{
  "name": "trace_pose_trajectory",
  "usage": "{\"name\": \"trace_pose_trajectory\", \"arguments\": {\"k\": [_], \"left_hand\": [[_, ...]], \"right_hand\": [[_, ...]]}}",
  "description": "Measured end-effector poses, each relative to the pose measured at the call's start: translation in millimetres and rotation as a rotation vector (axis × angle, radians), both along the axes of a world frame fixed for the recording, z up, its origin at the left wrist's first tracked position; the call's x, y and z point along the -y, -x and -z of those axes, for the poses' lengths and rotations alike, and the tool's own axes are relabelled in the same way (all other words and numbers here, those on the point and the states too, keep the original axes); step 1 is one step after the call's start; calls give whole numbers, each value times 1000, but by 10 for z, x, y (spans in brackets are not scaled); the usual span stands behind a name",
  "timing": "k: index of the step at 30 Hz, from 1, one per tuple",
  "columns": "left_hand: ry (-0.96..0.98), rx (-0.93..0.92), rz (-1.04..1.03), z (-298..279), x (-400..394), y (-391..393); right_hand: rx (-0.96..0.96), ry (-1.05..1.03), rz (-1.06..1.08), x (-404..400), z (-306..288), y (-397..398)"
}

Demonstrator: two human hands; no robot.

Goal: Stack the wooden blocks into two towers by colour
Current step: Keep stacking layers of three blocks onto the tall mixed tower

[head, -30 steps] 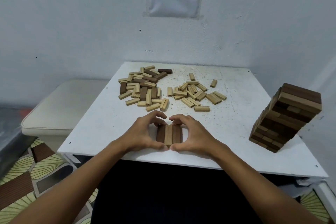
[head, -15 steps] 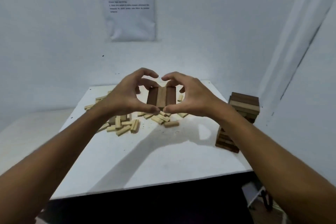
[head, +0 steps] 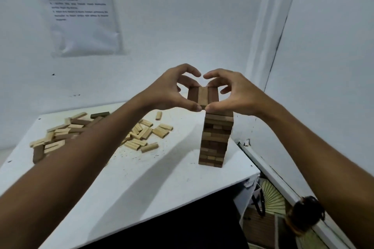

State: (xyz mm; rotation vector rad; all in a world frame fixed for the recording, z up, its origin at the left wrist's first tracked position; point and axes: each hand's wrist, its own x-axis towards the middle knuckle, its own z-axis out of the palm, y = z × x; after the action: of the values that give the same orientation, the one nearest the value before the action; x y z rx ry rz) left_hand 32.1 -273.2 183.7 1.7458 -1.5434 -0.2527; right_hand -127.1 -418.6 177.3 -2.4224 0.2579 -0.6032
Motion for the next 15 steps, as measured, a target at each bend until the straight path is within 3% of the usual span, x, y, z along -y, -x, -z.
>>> {"name": "trace_pose_trajectory", "arguments": {"k": [15], "left_hand": [[-123, -73, 71, 239, 496, 116]], "right_hand": [[-64, -105, 64, 361, 287, 230]]}}
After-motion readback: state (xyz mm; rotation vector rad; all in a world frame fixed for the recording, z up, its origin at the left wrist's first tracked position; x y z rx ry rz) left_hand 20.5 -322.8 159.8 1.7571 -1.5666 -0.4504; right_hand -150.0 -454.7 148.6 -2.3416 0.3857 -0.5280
